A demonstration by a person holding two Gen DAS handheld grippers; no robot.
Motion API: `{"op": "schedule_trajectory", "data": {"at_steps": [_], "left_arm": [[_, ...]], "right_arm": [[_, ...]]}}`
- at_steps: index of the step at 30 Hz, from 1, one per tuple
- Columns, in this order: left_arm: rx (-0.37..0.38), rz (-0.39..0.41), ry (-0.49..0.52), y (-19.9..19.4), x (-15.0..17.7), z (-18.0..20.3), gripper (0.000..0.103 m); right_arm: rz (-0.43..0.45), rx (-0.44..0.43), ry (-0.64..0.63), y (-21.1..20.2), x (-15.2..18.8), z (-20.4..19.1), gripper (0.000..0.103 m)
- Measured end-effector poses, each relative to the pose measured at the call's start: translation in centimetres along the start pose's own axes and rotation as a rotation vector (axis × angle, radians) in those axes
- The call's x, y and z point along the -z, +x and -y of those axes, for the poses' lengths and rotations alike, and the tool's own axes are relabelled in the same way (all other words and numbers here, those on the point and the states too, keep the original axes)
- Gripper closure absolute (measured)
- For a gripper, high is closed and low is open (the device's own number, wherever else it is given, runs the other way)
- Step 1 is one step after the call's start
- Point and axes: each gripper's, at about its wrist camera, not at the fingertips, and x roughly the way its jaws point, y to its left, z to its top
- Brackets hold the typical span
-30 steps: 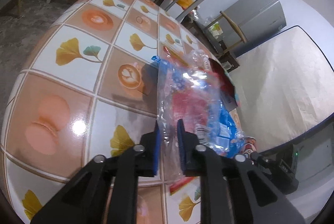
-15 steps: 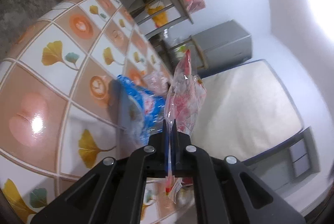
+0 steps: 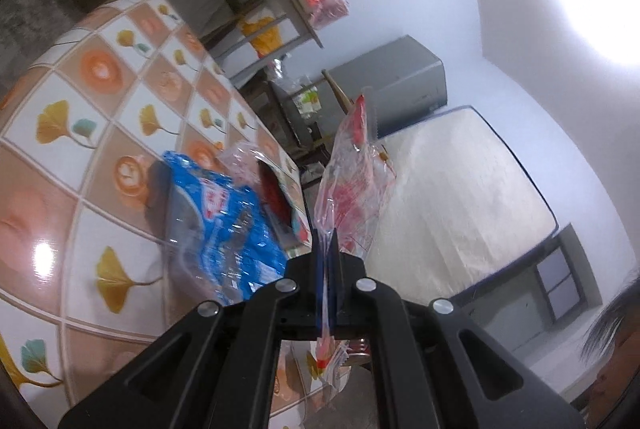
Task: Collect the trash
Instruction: 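Lift the can and bag and carry them over the blue wastebasket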
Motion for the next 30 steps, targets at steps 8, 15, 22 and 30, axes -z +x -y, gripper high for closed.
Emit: {"op": "schedule_trajectory", "data": {"at_steps": [8, 15, 22, 30], "left_arm": [[-0.001, -0.095, 0.087, 4.2, 2.0, 3.5, 0.102], [0.003, -0.182, 0.15, 9.2, 4.8, 7.2, 0.102], [-0.007, -0.285, 0.217, 14.7, 8.6, 10.2, 0.102], [-0.067, -0.445, 0.31, 23.1, 14.7, 12.9, 0.102]], "right_arm": [[0.075, -0.051, 0.028, -3.5, 0.4, 1.4, 0.039], [0.133, -0.079, 0.065, -6.6, 0.9, 4.0, 0.039], [0.191, -0.08, 0.114, -10.1, 1.7, 7.4, 0.039], [0.23, -0.026, 0.204, -13.7, 3.3, 13.2, 0.039]]}}
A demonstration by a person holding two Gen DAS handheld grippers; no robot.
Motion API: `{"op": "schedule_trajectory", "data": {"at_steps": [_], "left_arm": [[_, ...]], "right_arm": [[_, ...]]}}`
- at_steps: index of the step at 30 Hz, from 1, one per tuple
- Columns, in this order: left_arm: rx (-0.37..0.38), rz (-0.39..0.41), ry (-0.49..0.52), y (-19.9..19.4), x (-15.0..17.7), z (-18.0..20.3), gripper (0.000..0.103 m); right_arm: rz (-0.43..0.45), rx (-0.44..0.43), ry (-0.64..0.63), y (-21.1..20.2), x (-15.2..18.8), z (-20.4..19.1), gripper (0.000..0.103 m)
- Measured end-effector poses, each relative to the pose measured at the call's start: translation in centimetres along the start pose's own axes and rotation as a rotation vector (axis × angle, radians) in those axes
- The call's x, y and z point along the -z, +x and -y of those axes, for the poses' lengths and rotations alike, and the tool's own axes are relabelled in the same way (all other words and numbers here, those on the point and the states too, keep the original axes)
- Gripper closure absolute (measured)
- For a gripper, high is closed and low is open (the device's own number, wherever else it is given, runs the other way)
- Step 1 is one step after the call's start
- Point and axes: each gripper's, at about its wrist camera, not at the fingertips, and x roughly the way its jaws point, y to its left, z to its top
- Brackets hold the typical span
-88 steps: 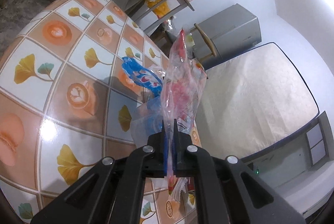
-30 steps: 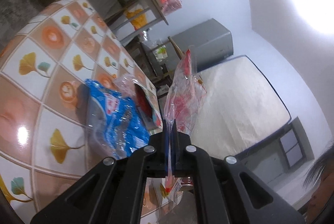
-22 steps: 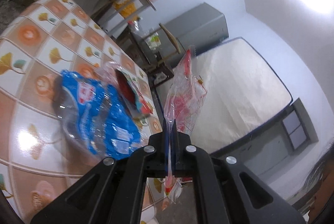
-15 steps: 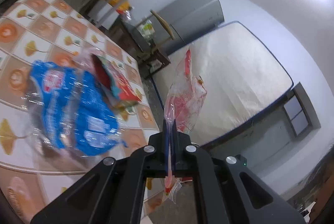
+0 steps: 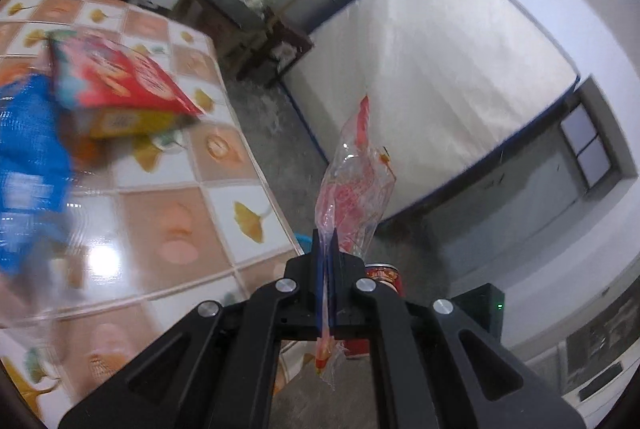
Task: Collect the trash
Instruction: 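Lift the can and bag and carry them over the blue wastebasket, then open both grippers to drop the can and bag into the wastebasket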
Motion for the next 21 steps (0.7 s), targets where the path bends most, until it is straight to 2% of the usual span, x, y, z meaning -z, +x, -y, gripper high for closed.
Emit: {"op": "schedule_trajectory", "data": {"at_steps": [6, 13, 17, 21], "left_arm": [[-0.041, -0.143, 0.076, 8.1, 1.0, 3.4, 0.102], [-0.103, -0.341, 0.188, 21.1, 2.9, 7.7, 0.102], [-0.167, -0.437, 0.24, 28.1, 4.0, 8.8, 0.102], [-0.229, -0.495, 0.296, 33.5, 4.8, 9.2, 0.102]], "right_arm": [[0.065, 0.072, 0.118, -3.5, -0.7, 6.2, 0.039], [0.168, 0.222, 0.251, -7.7, -2.3, 14.0, 0.039], [0.18, 0.316, 0.298, -8.2, -3.5, 18.3, 0.039], [0.162, 0.396, 0.304, -7.2, -5.4, 21.6, 0.039]]}}
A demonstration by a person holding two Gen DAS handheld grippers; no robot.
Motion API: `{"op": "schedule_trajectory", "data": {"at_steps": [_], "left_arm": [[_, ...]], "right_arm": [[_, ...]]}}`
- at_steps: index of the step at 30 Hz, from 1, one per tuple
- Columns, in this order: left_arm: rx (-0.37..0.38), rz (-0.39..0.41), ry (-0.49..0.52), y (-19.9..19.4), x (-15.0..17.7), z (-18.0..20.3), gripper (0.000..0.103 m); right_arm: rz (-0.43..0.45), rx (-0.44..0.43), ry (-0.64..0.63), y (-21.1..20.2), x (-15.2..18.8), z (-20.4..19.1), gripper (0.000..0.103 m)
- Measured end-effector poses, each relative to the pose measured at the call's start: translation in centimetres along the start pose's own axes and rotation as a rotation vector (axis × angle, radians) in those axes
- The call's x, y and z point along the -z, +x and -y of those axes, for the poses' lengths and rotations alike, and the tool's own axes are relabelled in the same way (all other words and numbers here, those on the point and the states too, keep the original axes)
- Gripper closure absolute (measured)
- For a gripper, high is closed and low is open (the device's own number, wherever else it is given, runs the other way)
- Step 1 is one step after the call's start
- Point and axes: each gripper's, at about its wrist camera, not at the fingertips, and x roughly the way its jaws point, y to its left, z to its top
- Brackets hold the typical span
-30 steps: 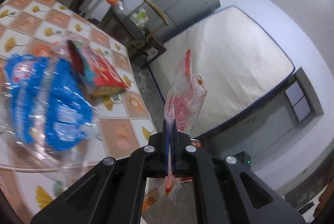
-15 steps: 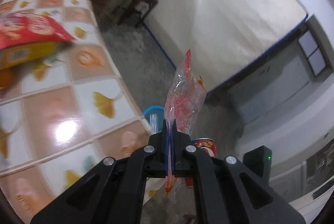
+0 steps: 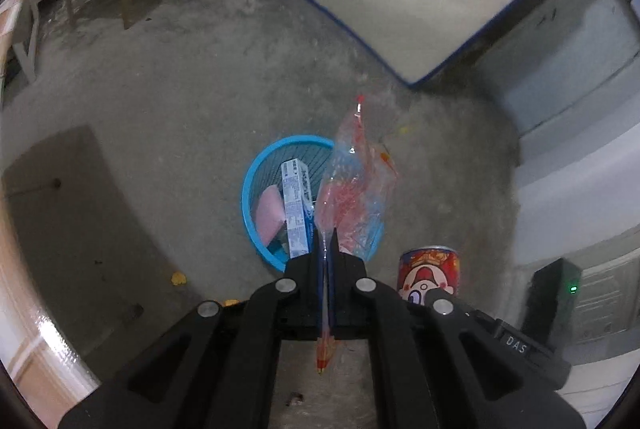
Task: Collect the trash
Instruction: 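Open both grippers to drop the can and bag into the wastebasket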
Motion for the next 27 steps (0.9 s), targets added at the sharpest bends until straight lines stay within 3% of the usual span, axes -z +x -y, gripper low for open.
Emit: {"op": "schedule_trajectory", "data": {"at_steps": [11, 12, 13, 15, 20, 27], "left_arm": [[-0.139, -0.101, 0.075, 10.3, -4.7, 1.0, 0.099], [-0.148, -0.121, 0.085, 11.2, -4.7, 0.9, 0.09], [-0.16, -0.142, 0.087, 12.3, -4.8, 0.6, 0.069], [-0.183, -0.157, 0.078, 13.4, -4.7, -0.2, 0.05], [-0.158, -0.166, 0.026, 12.4, -3.9, -1.2, 0.05], [-0.126, -0.071, 0.047, 7.6, -5.0, 1.2, 0.046]], "right_arm": [[0.025, 0.193, -0.126, 6.3, -5.3, 0.0, 0.038], [0.023, 0.204, -0.139, 7.0, -5.7, 0.2, 0.038], [0.023, 0.222, -0.149, 7.9, -5.9, 0.6, 0.037], [0.025, 0.27, -0.176, 9.1, -6.2, 1.4, 0.028], [0.001, 0.3, -0.127, 10.0, -5.7, 3.7, 0.025], [0.051, 0.25, -0.096, 7.2, -4.2, 3.8, 0.025]]}}
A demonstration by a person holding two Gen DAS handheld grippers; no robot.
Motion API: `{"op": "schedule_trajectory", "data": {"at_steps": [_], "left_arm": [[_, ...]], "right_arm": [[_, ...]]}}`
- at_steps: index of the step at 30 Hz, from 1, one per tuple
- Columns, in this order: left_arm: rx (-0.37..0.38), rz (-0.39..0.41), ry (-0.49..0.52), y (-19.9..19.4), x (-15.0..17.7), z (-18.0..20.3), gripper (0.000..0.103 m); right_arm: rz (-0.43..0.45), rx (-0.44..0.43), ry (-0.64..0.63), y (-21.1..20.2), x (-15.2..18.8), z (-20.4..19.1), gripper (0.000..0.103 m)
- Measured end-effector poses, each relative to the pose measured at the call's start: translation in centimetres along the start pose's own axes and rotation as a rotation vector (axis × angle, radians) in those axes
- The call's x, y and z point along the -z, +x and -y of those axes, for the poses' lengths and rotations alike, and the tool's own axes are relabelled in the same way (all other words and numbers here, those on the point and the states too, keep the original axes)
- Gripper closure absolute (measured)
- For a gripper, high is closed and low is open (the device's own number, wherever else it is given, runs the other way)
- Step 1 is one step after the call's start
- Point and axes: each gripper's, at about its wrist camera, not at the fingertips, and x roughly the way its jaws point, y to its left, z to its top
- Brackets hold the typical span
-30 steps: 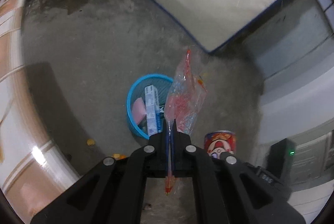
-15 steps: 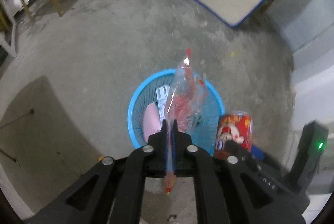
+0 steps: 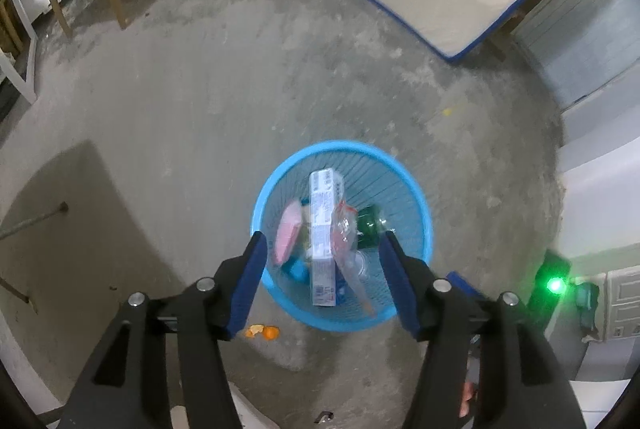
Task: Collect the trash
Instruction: 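Open both grippers to drop the can and bag into the wastebasket, then bring both tools back over the table toward the blue wrapper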
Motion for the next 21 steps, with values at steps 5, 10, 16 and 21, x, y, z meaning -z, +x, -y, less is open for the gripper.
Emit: {"op": "schedule_trajectory", "data": {"at_steps": [5, 10, 16, 21], "left_arm": [[0.028, 0.079, 0.039, -5.4, 0.2, 1.5, 0.039], [0.069, 0.158, 0.078, -12.2, 2.4, 2.1, 0.032], [0.107, 0.233, 0.063, -20.0, 7.9, 0.0, 0.026], [0.131, 0.305, 0.018, -25.5, 14.2, -3.5, 0.02]], "right_arm": [[0.041, -0.034, -0.025, -3.4, 1.9, -0.7, 0.025], [0.086, -0.089, -0.047, -6.5, 3.5, -1.8, 0.025], [0.086, -0.153, -0.05, -9.3, 6.5, -2.8, 0.025], [0.066, -0.172, -0.106, -11.6, 9.8, -4.8, 0.025]]}}
